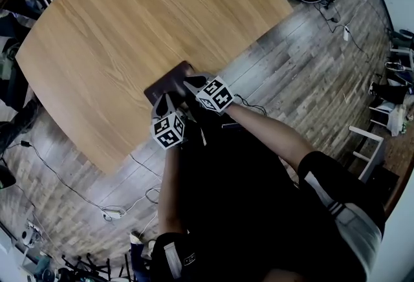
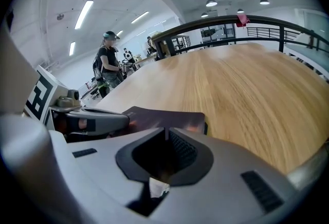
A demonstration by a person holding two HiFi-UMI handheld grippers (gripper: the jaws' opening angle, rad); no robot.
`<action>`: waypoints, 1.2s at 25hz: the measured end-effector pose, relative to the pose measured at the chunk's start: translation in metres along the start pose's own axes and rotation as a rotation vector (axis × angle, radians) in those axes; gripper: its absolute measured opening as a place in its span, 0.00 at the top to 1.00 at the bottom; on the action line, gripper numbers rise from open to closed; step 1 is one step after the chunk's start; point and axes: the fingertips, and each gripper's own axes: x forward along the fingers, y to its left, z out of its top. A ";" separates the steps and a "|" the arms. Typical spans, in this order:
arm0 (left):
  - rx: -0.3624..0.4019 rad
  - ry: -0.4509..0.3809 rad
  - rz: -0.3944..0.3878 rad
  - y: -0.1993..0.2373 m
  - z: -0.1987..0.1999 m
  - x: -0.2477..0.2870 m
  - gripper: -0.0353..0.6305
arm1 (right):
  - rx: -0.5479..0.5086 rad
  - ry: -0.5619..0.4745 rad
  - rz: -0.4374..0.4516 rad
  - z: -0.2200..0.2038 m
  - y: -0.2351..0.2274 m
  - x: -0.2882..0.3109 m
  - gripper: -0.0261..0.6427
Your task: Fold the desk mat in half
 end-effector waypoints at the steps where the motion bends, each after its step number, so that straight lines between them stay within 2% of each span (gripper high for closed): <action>1: -0.006 -0.007 0.000 0.001 0.001 0.000 0.91 | 0.003 0.003 -0.005 0.000 0.000 0.001 0.90; 9: -0.011 -0.033 0.019 0.000 -0.001 -0.002 0.91 | 0.108 0.060 -0.036 -0.004 -0.004 0.002 0.90; 16: -0.025 -0.070 0.026 0.003 0.010 0.000 0.91 | 0.170 -0.010 -0.148 -0.003 -0.011 -0.001 0.90; 24: -0.024 -0.063 0.019 -0.001 0.003 -0.003 0.91 | 0.190 -0.081 -0.190 -0.008 -0.008 -0.015 0.90; 30: 0.019 -0.091 0.035 -0.001 0.006 -0.003 0.91 | 0.173 -0.105 -0.197 -0.005 -0.007 -0.013 0.90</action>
